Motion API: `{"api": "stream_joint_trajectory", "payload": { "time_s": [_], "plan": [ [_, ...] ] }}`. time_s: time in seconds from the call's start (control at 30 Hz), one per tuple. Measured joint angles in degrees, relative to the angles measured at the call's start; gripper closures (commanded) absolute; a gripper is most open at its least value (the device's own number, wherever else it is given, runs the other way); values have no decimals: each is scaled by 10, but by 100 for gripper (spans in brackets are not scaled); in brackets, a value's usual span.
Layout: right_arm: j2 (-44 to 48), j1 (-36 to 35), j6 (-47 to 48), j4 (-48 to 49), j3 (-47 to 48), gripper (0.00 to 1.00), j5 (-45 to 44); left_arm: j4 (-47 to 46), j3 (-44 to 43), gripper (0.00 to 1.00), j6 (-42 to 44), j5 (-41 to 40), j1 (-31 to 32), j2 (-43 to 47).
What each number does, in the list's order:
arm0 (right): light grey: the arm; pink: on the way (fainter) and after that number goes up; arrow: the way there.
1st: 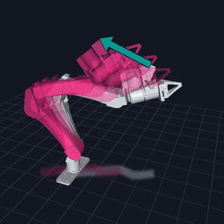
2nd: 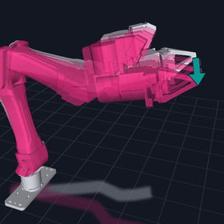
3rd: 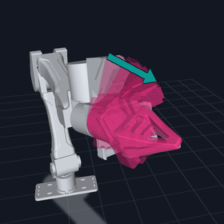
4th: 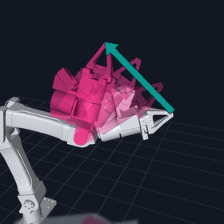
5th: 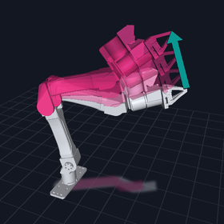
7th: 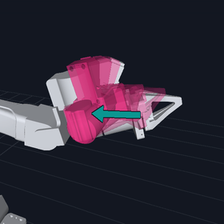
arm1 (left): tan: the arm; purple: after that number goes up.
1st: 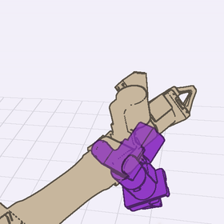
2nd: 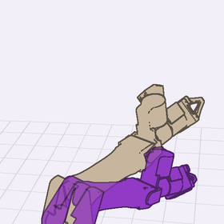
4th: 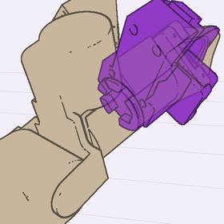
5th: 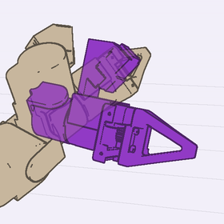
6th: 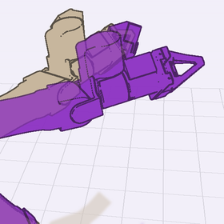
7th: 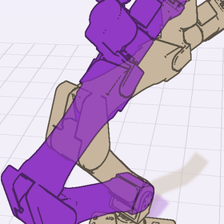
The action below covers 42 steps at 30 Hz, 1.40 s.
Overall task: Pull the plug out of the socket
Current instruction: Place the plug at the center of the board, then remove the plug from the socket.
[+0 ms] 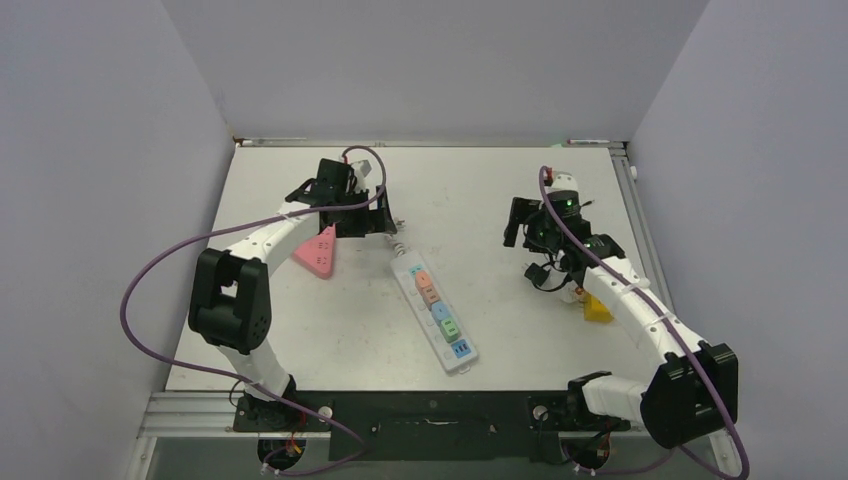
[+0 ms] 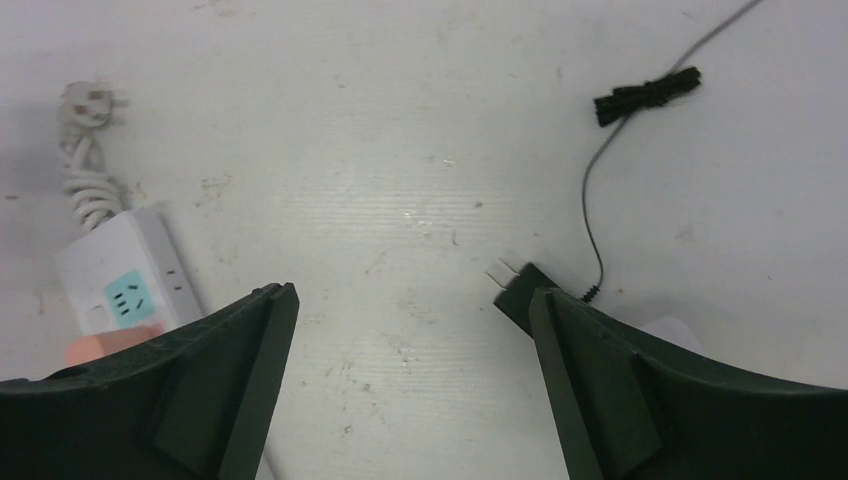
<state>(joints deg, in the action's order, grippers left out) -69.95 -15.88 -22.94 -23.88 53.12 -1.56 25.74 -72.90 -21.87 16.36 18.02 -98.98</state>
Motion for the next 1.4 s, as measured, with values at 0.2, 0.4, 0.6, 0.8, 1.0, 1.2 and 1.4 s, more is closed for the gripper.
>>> {"api": "stream_joint_trajectory", "payload": {
  "time_s": [0.2, 0.4, 0.6, 0.8, 1.0, 1.2, 1.4],
  "plan": [
    [-4, -86, 34, 28, 23, 10, 37, 7, -35, 12, -16, -3, 0, -3],
    [-66, -172, 50, 56, 64, 9, 51, -3, -83, 12, -32, 2, 0, -16],
    [-142, -240, 58, 58, 89, 2, 49, -10, -67, 12, -44, 24, -17, -21],
    [-213, -292, 71, 53, 139, 8, 40, -17, -50, 12, -55, 36, -47, -22],
    [-278, -329, 84, 43, 191, 16, 15, -17, -50, 12, -48, 29, -46, -32],
    [-299, -346, 83, 23, 191, 25, -4, -15, -50, 12, -47, 24, -46, -47],
    [-318, -360, 77, 11, 193, 38, -35, -15, -50, 12, -47, 24, -38, -67]
  ]
}}
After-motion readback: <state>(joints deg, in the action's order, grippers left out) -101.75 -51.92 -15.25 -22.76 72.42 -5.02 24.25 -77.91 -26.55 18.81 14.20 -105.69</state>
